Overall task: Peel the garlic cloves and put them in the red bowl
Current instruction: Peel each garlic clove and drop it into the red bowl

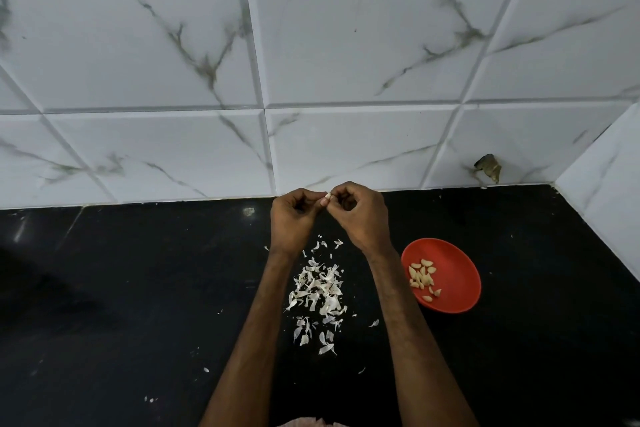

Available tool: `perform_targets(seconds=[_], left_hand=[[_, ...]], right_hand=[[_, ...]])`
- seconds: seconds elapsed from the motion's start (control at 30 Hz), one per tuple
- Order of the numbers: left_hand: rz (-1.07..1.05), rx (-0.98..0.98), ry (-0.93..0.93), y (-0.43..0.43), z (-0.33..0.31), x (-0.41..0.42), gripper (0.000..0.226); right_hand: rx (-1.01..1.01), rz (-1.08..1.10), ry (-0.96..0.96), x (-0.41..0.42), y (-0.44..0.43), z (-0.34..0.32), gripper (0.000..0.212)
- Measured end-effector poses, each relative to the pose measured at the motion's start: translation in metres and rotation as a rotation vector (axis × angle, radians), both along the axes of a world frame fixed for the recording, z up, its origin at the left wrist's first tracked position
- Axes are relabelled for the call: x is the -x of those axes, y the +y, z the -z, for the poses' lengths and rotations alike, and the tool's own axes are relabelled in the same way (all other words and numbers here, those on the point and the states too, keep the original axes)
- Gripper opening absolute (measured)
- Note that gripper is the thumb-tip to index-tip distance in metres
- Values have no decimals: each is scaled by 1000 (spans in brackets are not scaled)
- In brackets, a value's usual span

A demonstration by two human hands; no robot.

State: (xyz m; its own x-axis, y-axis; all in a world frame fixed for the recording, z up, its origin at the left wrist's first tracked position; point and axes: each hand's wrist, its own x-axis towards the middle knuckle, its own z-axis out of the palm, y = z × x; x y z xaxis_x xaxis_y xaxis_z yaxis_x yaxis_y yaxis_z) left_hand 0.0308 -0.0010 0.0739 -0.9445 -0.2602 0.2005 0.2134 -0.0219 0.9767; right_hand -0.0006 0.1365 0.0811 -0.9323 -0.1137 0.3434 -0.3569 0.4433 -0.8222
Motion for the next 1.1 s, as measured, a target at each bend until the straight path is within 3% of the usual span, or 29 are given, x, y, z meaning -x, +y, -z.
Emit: perform_targets(seconds=[0.2,0.63,0.93,1.1], left_hand=[[-21,-105,-20,-1,2,1,6],[43,-97,-9,-2,-2,-5,11],[-3,-160,-136,1,-4,-9,5],[-30,-125,-152,5,-6,-8,8]], right_hand=[[66,-76,-54,1,0,-2,15],[54,-56,-52,-2,-1,-2,5],[49,-38,-64,-3,-2,-4,28],[-1,-7,-71,-3,1,-6,18]])
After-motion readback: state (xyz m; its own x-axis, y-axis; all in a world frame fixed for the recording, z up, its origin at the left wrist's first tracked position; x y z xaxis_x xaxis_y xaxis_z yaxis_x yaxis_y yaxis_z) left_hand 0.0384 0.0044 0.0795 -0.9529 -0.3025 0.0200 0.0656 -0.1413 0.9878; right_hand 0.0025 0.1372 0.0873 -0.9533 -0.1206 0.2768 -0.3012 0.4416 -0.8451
